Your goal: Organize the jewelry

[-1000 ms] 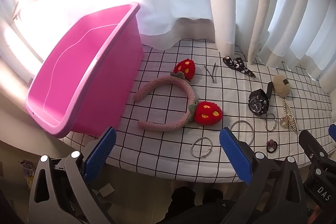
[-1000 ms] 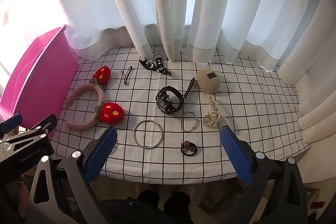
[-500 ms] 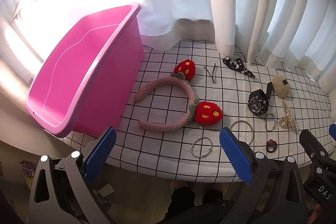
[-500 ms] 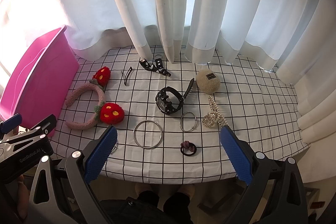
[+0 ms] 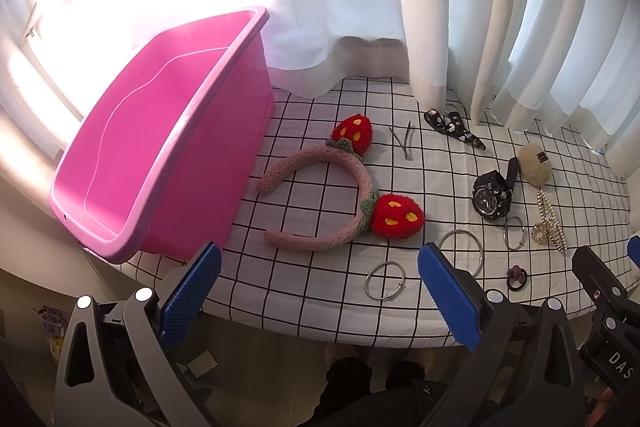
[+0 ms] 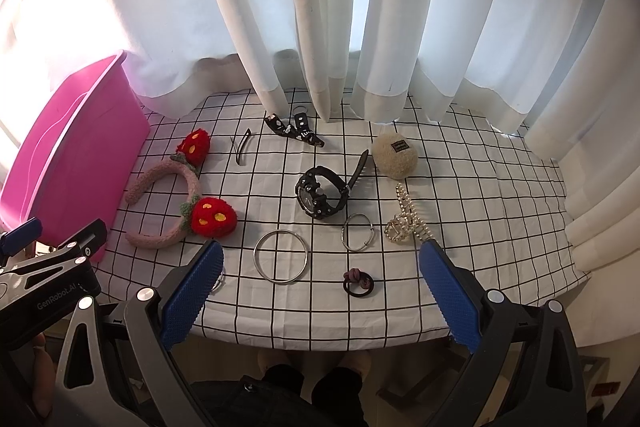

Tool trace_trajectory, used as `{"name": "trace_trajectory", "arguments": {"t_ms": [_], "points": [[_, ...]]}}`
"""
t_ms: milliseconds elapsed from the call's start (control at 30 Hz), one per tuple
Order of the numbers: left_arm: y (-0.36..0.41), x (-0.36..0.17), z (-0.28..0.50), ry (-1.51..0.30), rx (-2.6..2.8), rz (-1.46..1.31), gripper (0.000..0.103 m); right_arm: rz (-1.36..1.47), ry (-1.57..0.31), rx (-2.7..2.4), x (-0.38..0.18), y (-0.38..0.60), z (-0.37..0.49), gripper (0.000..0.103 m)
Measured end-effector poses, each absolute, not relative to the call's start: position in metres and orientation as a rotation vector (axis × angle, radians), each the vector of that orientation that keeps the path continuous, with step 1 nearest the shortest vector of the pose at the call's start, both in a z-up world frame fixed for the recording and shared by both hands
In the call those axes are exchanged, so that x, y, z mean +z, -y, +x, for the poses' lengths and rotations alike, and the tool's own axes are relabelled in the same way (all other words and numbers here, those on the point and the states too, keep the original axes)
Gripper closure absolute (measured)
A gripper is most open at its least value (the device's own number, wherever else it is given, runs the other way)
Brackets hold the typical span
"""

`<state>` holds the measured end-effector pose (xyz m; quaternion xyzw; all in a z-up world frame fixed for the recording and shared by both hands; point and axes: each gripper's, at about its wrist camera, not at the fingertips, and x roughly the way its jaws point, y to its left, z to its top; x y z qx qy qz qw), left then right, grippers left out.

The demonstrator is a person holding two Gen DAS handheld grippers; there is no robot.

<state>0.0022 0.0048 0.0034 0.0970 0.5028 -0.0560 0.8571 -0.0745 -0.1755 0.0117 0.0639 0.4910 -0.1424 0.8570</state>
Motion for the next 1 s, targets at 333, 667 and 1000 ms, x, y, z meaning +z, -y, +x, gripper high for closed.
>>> {"name": "trace_trajectory", "arguments": {"t_ms": [333,667,1000], "points": [[-0.005,0.004,0.002,-1.056,-0.118,0.204,0.006,0.131,-1.032,-0.299,0.012,0.176,-0.074,0.009],[-0.009,-0.005,0.003,-1.083,-0.129,0.174,0.006,0.168,-1.045,-0.289,0.004,0.182,-0.077,0.009],[-0.016,-0.061,-0.004,-1.122,-0.128,0.182,0.006,0.256,-1.071,-0.235,-0.038,0.214,-0.1,0.009]]}}
